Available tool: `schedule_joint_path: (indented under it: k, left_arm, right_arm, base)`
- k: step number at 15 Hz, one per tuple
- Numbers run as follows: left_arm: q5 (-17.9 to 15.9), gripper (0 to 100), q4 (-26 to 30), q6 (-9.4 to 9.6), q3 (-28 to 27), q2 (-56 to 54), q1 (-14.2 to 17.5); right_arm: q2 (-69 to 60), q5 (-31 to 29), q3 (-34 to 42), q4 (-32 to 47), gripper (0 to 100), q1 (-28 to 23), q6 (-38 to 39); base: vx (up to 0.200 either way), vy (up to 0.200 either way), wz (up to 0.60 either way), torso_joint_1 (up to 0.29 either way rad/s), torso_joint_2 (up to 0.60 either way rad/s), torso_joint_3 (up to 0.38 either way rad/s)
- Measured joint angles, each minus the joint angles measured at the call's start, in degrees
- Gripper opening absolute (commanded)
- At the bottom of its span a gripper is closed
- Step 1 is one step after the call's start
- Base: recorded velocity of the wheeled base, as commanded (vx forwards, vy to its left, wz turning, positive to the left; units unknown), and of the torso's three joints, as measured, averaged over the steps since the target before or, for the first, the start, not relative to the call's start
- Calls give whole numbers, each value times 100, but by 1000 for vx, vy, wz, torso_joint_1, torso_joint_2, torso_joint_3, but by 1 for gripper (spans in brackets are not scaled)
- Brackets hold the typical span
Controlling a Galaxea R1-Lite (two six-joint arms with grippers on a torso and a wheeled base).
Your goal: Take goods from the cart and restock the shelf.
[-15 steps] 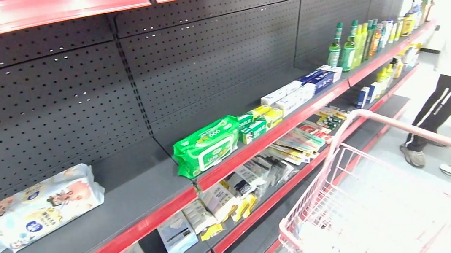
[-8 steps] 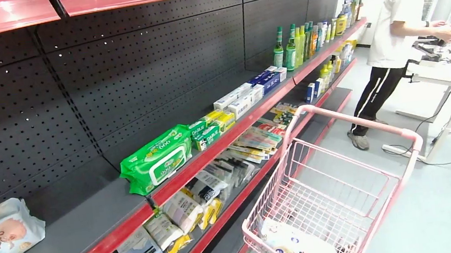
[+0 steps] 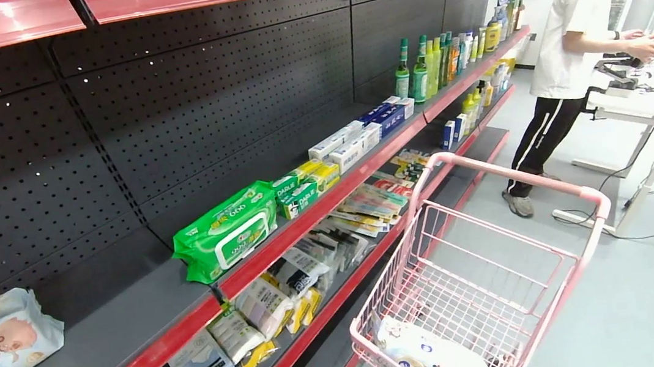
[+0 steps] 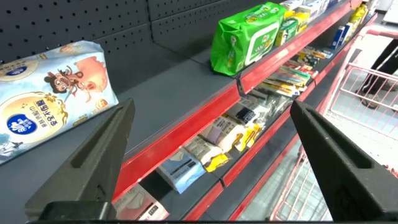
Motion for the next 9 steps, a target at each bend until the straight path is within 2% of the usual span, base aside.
schedule_joint_path:
  k: [3, 6, 9]
  left_arm:
    - [-2, 100, 2, 2, 0, 0, 0]
    - [-6, 100, 0, 2, 0, 0, 0]
    - [-13, 100, -2, 17, 0, 0, 0]
  right_arm:
    - [1974, -157, -946, -98, 100, -68, -575]
    - [3822, -273, -1460, -122, 100, -123, -924]
    - [5481, 251, -1558, -101, 100, -24, -1376]
  base:
    - [0, 0, 0, 0, 0, 0]
    - [0, 0, 0, 0, 0, 0]
    - [0, 0, 0, 0, 0, 0]
